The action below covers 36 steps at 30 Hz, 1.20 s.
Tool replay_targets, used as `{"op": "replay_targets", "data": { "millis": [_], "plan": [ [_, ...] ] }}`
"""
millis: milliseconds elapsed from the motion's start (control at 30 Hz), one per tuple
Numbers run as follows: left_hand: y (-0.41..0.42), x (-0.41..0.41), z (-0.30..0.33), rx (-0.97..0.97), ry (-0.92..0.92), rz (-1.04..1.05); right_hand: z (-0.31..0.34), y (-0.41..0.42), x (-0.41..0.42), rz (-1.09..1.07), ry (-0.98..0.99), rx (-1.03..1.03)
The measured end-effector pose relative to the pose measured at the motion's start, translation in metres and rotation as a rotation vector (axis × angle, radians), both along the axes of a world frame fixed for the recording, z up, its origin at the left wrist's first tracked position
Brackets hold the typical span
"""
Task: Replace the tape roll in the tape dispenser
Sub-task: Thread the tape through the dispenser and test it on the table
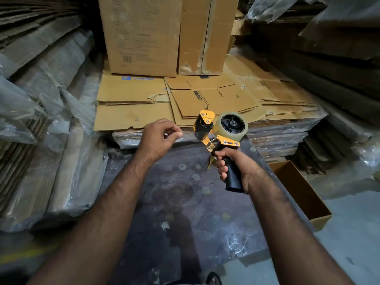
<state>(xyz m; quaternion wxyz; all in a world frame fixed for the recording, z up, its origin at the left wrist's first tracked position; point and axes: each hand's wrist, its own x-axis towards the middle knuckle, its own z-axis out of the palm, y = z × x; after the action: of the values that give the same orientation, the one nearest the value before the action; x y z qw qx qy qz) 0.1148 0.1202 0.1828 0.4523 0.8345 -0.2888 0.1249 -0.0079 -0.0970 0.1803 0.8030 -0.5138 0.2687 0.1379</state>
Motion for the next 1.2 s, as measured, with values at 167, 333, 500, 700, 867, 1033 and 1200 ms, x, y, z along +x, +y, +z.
{"op": "replay_targets", "data": {
  "millis": [167, 333, 500, 700, 867, 1033, 1200],
  "plan": [
    [-0.008, 0.01, 0.017, 0.039, -0.082, -0.009, 0.006, 0.0, -0.009, 0.016, -0.004, 0.018],
    [-0.013, 0.005, 0.024, 0.113, -0.182, -0.109, 0.015, -0.002, -0.011, -0.065, -0.016, 0.037],
    [-0.021, -0.002, 0.028, 0.086, -0.245, -0.137, 0.012, -0.002, -0.014, -0.069, -0.007, 0.015],
    [-0.011, 0.01, 0.027, 0.088, -0.154, -0.079, 0.017, 0.003, -0.016, -0.071, -0.031, 0.038],
    [-0.009, 0.01, 0.029, 0.06, -0.166, -0.054, 0.019, 0.002, -0.016, -0.042, -0.039, 0.02],
    [-0.005, 0.015, 0.041, 0.022, -0.237, -0.033, 0.023, 0.01, -0.016, 0.025, -0.033, 0.015],
    [-0.002, 0.017, 0.046, 0.044, -0.305, -0.08, 0.027, 0.01, -0.009, -0.022, -0.047, 0.012]
  ]
}}
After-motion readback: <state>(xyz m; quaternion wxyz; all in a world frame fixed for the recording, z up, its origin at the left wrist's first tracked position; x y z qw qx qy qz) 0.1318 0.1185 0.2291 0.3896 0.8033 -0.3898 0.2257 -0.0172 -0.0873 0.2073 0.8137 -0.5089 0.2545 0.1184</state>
